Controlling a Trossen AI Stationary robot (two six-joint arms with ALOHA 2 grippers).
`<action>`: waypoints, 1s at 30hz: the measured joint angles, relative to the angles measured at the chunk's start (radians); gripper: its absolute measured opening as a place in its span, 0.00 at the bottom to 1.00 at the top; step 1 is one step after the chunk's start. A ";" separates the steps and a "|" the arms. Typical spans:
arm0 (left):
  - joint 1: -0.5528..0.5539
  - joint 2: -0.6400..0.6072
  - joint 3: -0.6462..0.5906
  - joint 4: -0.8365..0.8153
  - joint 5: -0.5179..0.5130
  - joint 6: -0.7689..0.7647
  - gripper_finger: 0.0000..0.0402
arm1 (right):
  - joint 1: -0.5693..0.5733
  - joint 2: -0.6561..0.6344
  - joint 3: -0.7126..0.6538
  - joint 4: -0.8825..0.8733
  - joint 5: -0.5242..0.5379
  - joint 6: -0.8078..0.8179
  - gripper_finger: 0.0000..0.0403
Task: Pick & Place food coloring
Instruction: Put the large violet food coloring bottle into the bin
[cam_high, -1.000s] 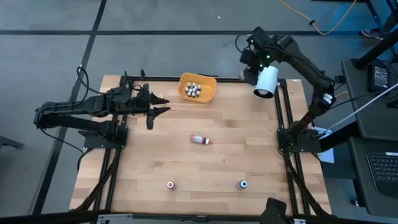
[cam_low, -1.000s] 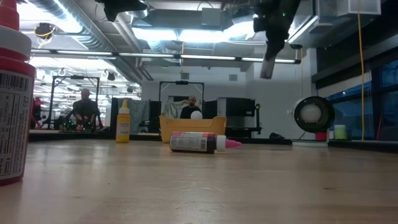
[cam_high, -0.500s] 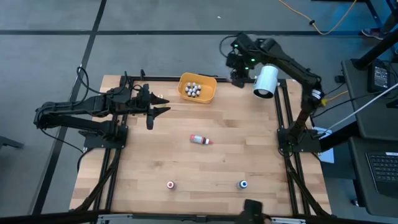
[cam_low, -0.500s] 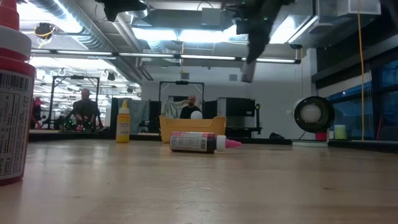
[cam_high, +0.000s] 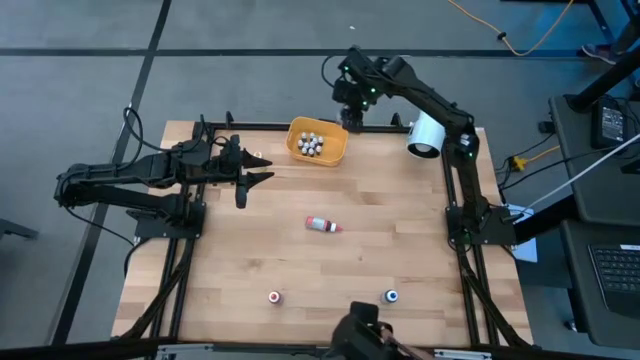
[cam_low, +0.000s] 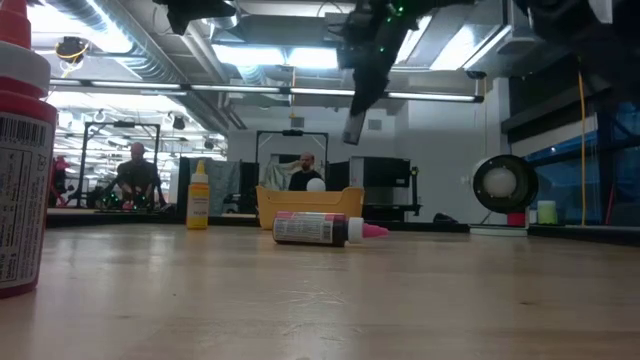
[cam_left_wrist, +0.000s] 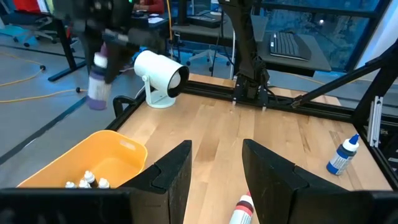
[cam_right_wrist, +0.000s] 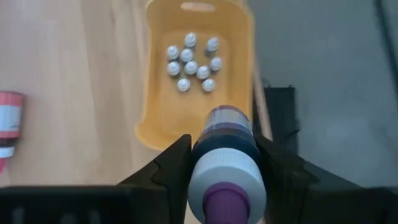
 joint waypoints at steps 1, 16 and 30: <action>0.000 0.000 0.000 0.000 0.000 0.000 0.35 | 0.000 0.009 -0.005 -0.003 -0.009 0.000 0.39; 0.000 0.000 0.000 0.000 0.000 0.000 0.35 | 0.005 0.164 -0.038 0.087 -0.036 -0.004 0.39; 0.000 0.000 0.000 0.000 0.000 0.000 0.35 | -0.014 0.282 -0.039 0.094 -0.035 -0.004 0.38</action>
